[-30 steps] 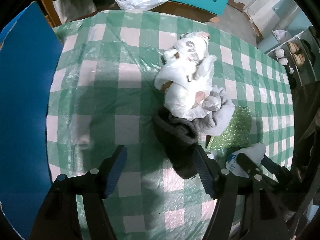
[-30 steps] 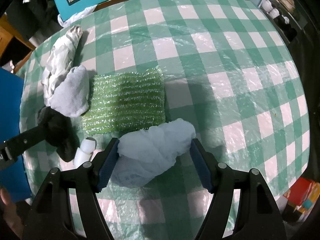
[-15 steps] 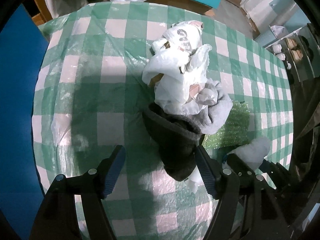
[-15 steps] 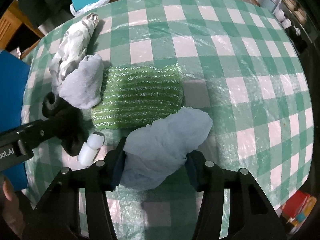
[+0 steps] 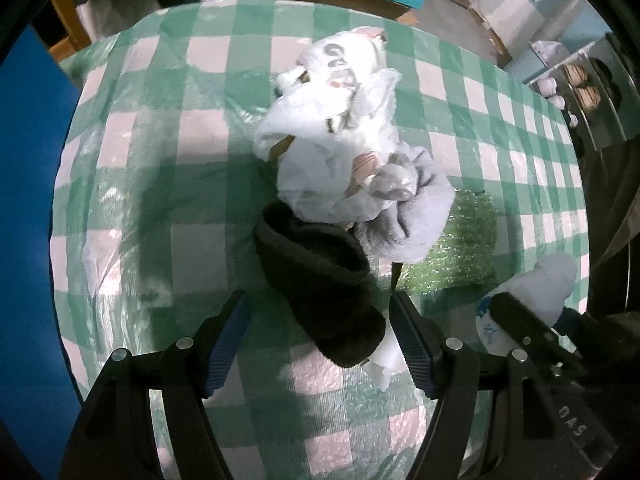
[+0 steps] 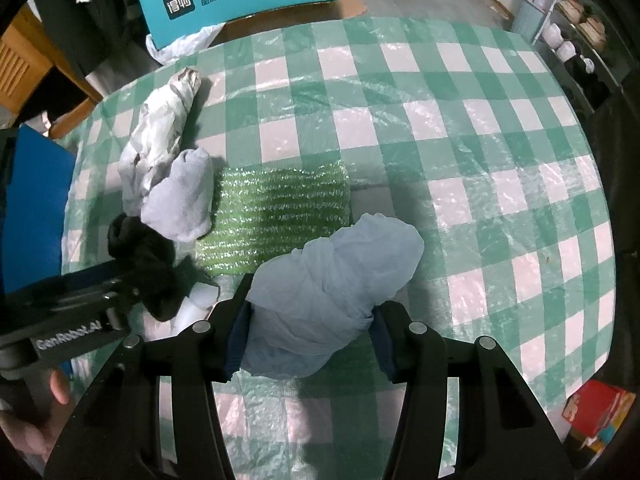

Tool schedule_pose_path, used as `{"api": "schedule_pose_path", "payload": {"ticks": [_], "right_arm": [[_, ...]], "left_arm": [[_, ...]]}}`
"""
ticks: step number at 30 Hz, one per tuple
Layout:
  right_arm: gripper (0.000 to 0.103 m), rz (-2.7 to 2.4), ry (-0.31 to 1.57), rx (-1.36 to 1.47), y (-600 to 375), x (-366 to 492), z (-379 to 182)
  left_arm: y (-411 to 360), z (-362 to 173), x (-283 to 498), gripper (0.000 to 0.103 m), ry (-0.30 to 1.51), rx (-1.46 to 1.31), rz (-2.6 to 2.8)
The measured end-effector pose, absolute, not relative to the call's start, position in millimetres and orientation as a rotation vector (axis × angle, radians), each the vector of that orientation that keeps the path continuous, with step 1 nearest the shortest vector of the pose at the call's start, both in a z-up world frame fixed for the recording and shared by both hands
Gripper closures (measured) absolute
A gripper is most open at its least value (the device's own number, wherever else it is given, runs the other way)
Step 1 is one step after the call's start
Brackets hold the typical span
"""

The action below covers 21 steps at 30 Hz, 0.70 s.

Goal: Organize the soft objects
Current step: 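Grasp the pale blue cloth with the right tool while the left tool grasps the black sock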

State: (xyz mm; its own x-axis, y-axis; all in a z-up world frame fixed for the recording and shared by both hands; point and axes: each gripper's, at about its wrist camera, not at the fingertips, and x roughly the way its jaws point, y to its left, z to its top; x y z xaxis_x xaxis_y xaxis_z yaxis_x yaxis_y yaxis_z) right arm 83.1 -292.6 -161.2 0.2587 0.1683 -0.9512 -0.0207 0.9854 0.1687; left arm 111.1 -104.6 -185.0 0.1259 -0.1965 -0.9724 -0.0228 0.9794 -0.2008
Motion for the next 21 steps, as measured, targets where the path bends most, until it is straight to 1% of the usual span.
{"api": "schedule_pose_path", "payload": {"ticks": [1,3,5,7,14,21], "right_arm": [[0.052,0.13,1.303,0.132,-291.7,85.4,-159.5],[0.052,0.136,1.298,0.133,-289.0,89.0,-158.5],[0.051,0.139,1.293,0.131,-283.2,90.0,-157.8],[0.051,0.143,1.289,0.13,-281.8,90.8,-156.3],[0.051,0.168,1.264,0.106,-271.8,90.2,-144.1],[0.051,0.194,1.235,0.082,-260.2,88.6,-130.9]], "left_arm": [[-104.3,-185.2,111.1,0.031,1.442,-0.182,-0.131],[-101.9,-184.6,110.7,0.041,1.435,-0.188,-0.137],[-101.3,-184.6,109.8,0.06,1.436,-0.184,-0.136],[-99.1,-184.2,109.3,0.069,1.437,-0.196,-0.16],[-88.7,-174.4,104.1,0.069,1.411,-0.133,-0.139],[-80.5,-152.3,93.5,0.069,1.36,-0.073,-0.131]]}}
